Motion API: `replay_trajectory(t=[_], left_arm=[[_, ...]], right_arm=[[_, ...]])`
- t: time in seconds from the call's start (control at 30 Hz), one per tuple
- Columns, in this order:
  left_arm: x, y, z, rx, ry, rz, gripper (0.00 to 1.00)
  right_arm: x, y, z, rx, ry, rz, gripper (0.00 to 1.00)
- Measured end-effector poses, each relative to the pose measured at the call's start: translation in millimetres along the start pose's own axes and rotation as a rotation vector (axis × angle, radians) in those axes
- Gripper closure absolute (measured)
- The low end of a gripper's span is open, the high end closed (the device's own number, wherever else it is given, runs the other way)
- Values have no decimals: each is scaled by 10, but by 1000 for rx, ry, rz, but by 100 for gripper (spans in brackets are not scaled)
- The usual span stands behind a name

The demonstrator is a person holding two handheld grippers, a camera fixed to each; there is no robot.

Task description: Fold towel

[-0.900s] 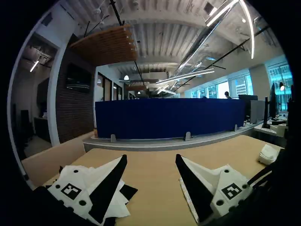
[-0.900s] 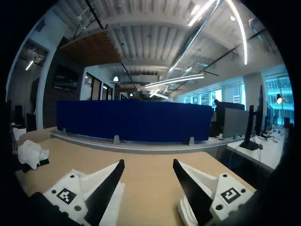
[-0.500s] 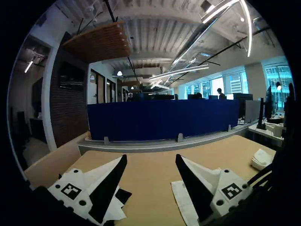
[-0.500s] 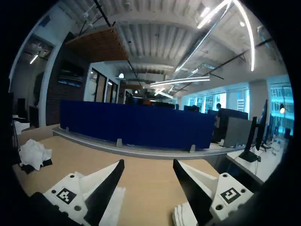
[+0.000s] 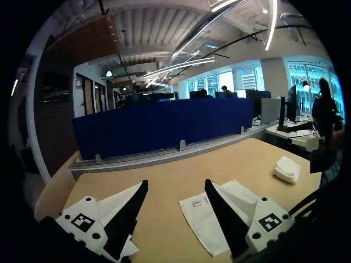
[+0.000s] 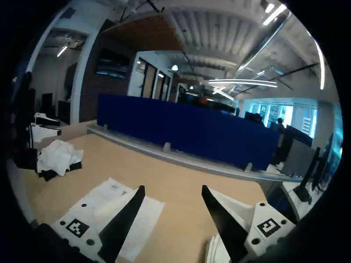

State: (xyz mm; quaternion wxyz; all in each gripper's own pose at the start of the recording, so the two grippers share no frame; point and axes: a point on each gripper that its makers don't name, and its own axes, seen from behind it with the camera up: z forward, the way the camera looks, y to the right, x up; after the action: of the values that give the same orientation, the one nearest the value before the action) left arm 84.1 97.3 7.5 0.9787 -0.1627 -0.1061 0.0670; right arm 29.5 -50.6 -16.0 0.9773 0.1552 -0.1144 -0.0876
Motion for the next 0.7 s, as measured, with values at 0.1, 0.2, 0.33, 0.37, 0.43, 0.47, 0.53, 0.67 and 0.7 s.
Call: replay_trajectory(t=[0.1, 0.2, 0.33, 0.37, 0.43, 0.47, 0.53, 0.67, 0.7], left_arm=[[-8, 53, 15, -23, -21, 26, 4], [-30, 94, 18, -42, -37, 41, 4], [-72, 136, 25, -59, -54, 55, 4], [-82, 144, 28, -63, -57, 59, 4], [-119, 164, 33, -69, -64, 64, 4], [-137, 174, 35, -71, -68, 67, 4], [-198, 202, 40, -78, -78, 69, 4], [-347, 267, 49, -93, -105, 70, 4], [-387, 281, 53, -97, -111, 72, 4]], right_arm=[[-64, -126, -4, 64, -40, -11, 0], [-106, -198, -13, 102, -63, -14, 0], [-155, -250, -1, 125, -81, -15, 0], [-168, -264, 3, 130, -84, -15, 0], [-206, -290, 14, 137, -93, -21, 0], [-224, -301, 19, 140, -97, -24, 0], [-275, -321, 27, 144, -107, -35, 0], [-396, -362, 36, 155, -127, -51, 0], [-431, -369, 38, 156, -132, -53, 0]])
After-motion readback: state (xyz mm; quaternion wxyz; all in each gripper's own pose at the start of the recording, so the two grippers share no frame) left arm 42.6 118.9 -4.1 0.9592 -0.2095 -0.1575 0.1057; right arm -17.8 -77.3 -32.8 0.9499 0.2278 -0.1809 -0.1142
